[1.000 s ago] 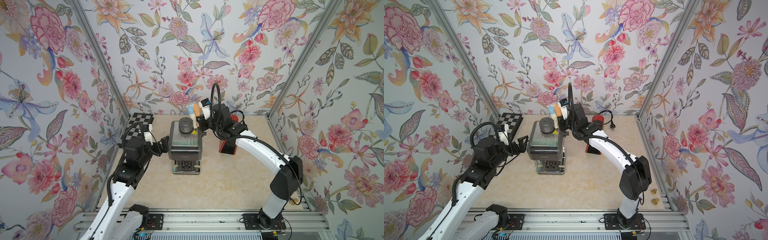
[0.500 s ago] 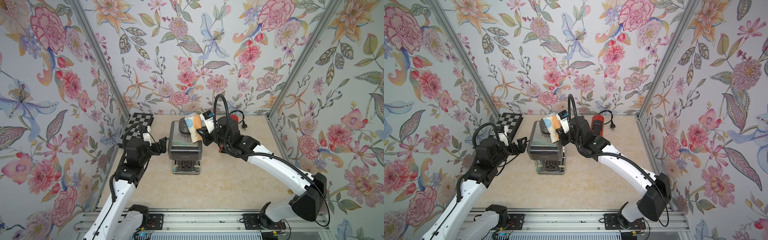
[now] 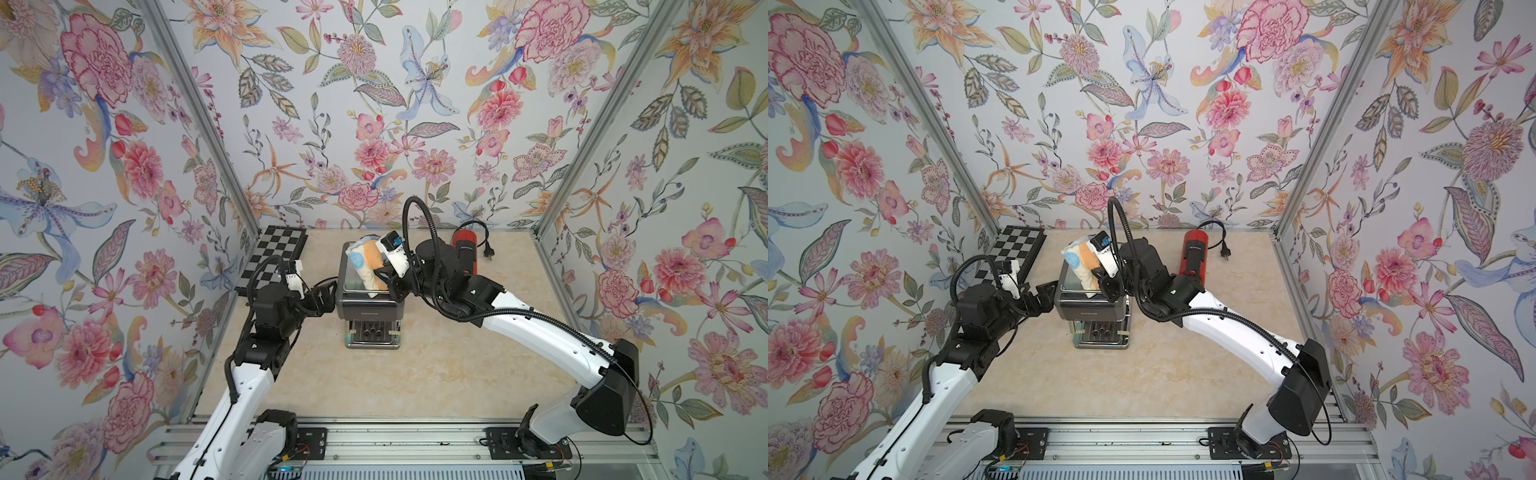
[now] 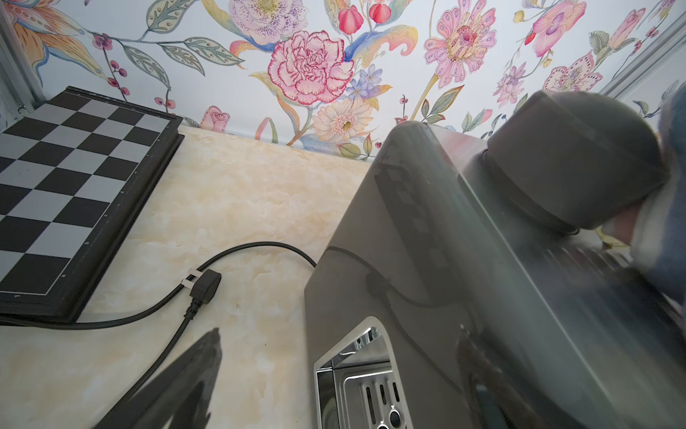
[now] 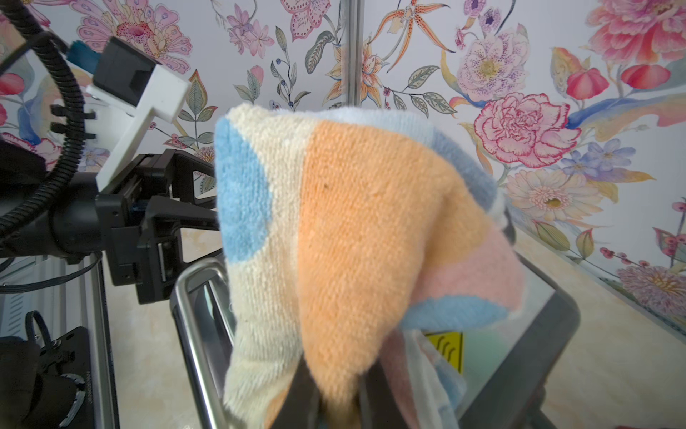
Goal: Wipe the surface of a coffee machine
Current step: Wipe the dirt from the surface of the coffee machine.
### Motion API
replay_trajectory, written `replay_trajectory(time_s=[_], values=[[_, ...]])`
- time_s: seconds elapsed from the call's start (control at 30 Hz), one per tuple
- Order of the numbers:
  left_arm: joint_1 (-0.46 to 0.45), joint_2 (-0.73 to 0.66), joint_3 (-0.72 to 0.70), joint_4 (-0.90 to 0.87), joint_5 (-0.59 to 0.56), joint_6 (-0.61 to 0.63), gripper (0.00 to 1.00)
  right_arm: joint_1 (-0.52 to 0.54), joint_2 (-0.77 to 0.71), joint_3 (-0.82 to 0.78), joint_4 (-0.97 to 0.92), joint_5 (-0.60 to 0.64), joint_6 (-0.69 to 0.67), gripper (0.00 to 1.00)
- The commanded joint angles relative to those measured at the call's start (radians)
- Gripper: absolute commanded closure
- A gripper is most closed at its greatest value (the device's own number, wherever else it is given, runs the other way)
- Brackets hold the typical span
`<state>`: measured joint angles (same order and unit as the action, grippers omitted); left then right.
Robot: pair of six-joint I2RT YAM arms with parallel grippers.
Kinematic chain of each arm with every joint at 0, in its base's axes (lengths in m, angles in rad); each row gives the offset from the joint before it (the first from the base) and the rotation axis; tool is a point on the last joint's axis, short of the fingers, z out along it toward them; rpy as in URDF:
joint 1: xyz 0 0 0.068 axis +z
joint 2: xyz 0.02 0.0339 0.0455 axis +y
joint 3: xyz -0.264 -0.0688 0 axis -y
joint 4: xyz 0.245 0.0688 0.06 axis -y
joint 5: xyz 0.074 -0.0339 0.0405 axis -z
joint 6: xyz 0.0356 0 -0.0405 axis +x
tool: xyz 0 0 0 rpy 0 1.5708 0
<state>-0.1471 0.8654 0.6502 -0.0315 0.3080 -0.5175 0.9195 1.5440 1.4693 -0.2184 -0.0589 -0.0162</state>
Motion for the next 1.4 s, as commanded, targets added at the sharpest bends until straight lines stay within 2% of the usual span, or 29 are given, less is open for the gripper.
replay_trajectory(time_s=[0.0, 0.43, 0.97, 1.13, 1.37], values=[[0.006, -0.020, -0.023, 0.055, 0.043, -0.040, 0.01, 0.033, 0.026, 0.052, -0.006, 0.025, -0.067, 1.00], [0.007, -0.056, -0.051, 0.064, 0.062, -0.055, 0.01, 0.021, 0.249, 0.279, -0.016, -0.063, -0.057, 1.00], [0.006, -0.063, -0.043, 0.046, 0.065, -0.042, 0.01, -0.049, 0.531, 0.649, -0.157, 0.024, -0.008, 1.00], [0.006, -0.069, -0.030, 0.027, 0.055, -0.035, 0.01, -0.083, 0.583, 0.750, -0.192, -0.029, 0.004, 1.00], [0.007, -0.077, -0.030, 0.031, 0.057, -0.043, 0.01, -0.073, 0.573, 0.781, -0.191, -0.073, -0.001, 1.00]])
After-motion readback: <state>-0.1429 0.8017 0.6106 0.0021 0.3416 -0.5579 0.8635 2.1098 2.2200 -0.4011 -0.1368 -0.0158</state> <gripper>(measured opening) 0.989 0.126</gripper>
